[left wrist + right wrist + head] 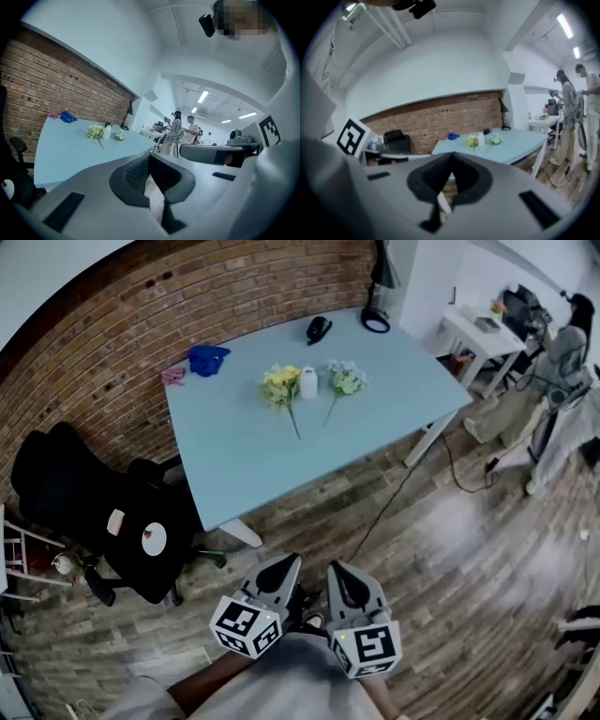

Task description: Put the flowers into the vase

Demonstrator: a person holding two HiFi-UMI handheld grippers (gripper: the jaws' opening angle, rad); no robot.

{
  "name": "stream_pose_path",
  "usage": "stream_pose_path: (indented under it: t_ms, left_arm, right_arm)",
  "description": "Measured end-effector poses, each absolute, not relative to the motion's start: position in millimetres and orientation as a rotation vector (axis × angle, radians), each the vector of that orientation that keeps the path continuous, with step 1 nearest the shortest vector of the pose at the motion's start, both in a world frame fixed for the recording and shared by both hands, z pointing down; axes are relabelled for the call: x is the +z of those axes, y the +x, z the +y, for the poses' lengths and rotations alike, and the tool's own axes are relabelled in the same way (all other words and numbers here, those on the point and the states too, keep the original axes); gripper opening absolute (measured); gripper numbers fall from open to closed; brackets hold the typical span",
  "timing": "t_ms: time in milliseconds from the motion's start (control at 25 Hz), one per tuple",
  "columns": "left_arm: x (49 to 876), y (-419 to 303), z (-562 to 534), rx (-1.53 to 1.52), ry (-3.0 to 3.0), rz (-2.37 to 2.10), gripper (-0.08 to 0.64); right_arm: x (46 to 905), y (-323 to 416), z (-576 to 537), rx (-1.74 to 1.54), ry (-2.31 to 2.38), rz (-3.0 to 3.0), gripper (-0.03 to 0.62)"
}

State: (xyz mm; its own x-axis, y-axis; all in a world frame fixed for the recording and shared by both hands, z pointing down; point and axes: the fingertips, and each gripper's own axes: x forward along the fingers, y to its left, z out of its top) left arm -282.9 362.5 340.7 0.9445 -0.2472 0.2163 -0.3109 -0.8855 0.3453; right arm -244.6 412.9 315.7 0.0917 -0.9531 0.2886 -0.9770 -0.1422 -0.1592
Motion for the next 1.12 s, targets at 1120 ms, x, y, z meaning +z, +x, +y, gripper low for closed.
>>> stream_pose_path:
  t_ms: [1120]
  left_arm:
    - [319.6,-216.4,211.2,0.135,2.748,-0.206,0.018]
  right_arm:
    - [306.6,-200.3,240.7,0.513,2.223,-2.025,0.023]
